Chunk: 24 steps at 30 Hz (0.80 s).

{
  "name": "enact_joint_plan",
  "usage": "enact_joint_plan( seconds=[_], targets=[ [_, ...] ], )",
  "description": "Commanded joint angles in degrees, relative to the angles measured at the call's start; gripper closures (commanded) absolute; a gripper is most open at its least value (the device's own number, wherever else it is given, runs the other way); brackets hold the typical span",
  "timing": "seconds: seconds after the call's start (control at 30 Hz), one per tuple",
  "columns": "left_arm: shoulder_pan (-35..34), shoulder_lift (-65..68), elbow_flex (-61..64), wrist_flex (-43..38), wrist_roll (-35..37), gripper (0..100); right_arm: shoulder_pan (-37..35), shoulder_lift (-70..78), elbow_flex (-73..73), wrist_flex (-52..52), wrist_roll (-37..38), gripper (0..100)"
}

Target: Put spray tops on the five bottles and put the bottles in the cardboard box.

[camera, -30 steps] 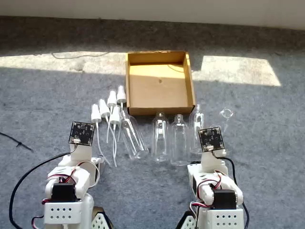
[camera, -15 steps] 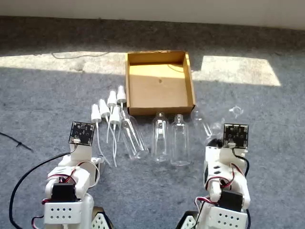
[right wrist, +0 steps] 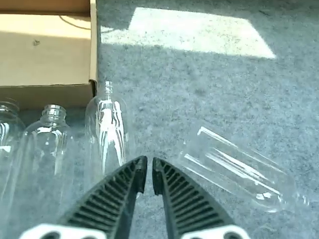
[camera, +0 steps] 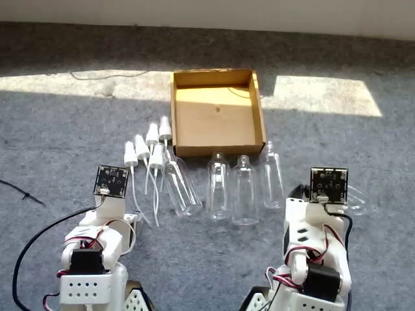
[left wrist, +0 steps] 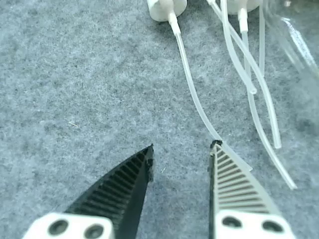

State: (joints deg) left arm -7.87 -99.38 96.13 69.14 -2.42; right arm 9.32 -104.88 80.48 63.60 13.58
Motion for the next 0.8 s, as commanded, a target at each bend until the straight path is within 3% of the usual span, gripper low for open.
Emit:
enact_joint_plan(
  seconds=[0.0,0.1,0.27,0.37,0.5,0.57,0.77],
  targets=[
    [0.75,-0.48,1.27,0.44,-0.26,82,0.92,2.33,-7.43,2.15,-1.76,93.0],
    [0.75,-0.48,1.27,0.44,-0.26,82,4.62,12.44,-13.93,2.24,-5.89,90.0],
    [0.75,-0.48,1.27,0.44,-0.26,82,8.40,41.89,-29.49,1.45,-18.81,89.6],
    [0.75,-0.48,1.27,0.44,-0.26,82,8.57,57.80,-39.52,4.97,-30.33,88.1],
    [0.75,-0.48,1.27,0.44,-0.26,82,10.95,72.92,-50.15,14.55,-47.56,75.7],
    [0.75,-0.48,1.27,0.44,-0.26,82,13.85,78.37,-54.37,17.36,-50.73,70.8],
    [0.75,-0.48,1.27,0.44,-0.26,82,21.85,88.66,-60.00,17.71,-52.22,70.5]
  ],
)
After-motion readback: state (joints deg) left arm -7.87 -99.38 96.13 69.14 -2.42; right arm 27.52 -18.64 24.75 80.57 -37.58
